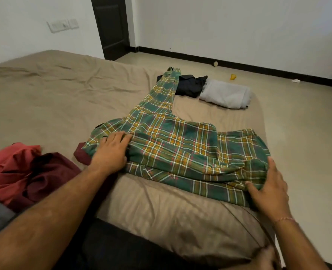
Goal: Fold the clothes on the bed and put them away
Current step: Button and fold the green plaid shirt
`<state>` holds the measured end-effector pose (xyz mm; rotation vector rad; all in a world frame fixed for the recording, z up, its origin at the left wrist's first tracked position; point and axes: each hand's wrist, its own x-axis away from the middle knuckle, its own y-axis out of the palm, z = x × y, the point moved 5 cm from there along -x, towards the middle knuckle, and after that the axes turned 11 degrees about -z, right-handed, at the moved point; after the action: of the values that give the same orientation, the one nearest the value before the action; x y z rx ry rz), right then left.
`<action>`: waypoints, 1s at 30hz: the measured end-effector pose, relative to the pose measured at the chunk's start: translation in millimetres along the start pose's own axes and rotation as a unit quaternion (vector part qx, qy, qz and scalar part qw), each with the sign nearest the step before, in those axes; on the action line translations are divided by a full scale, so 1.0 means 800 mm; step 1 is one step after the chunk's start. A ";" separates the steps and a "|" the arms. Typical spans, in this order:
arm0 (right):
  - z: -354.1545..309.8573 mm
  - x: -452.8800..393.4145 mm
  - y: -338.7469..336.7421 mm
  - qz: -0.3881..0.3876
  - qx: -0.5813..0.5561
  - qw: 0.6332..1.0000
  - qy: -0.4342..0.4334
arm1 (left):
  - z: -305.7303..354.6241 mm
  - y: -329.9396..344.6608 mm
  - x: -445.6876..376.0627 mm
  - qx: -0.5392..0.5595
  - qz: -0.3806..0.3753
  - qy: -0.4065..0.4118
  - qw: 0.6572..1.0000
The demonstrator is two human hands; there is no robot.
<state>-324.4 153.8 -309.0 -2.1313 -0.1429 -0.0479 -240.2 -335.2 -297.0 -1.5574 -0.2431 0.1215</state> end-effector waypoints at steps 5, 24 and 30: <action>0.013 -0.028 -0.003 -0.020 -0.134 0.989 0.060 | -0.036 0.007 0.000 0.158 0.085 -0.028 0.983; 0.048 -0.010 -0.042 0.050 -0.326 0.943 0.040 | -0.036 -0.015 0.016 0.240 0.098 -0.023 0.965; 0.020 0.002 -0.054 0.108 -0.364 0.925 0.014 | -0.043 -0.054 0.026 0.291 0.225 -0.026 0.929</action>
<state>-328.4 190.7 -281.1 -2.8753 0.1565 0.0005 -215.1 -364.1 -252.4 -0.9903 0.1139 0.5477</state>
